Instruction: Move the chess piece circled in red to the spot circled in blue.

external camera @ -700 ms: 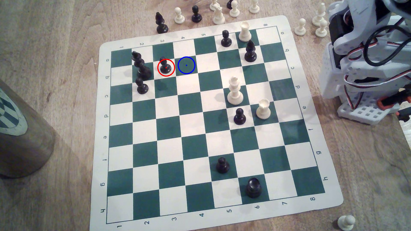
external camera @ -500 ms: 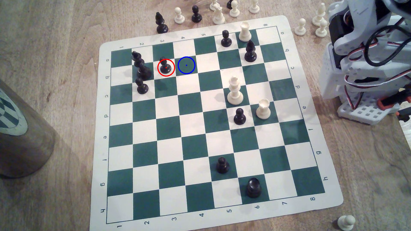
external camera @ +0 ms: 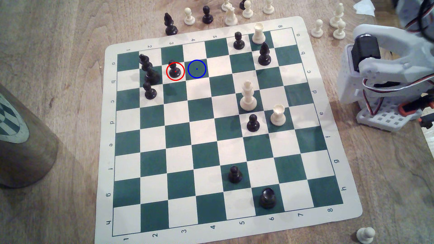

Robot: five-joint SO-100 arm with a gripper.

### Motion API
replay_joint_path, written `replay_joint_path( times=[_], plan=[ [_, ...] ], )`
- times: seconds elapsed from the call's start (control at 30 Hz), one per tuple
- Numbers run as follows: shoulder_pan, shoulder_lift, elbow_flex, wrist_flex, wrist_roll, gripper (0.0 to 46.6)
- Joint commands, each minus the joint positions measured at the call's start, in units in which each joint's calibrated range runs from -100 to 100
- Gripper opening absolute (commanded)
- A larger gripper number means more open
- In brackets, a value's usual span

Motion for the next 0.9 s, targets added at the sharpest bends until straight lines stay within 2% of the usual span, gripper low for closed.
replay_joint_path(
  times=[0.0,0.07,0.17,0.33,0.47,0.6,0.73,0.87],
  plan=[
    [3.9,0.3,-11.7,24.6,-0.2,0.3],
    [5.5,0.3,-14.1,34.4,-0.2,0.4],
    [5.5,0.3,-13.9,40.3,0.6,0.2],
    [0.9,5.2,-13.3,55.2,0.6,0.2],
    [-0.5,16.5,-14.4,57.8,-1.8,0.2],
    [-2.3,34.0,-22.5,60.2,-4.1,0.2],
    [-1.0,46.6,-29.6,61.6,-6.1,1.9],
    [1.5,60.2,-38.5,62.5,-6.7,2.1]
  ],
)
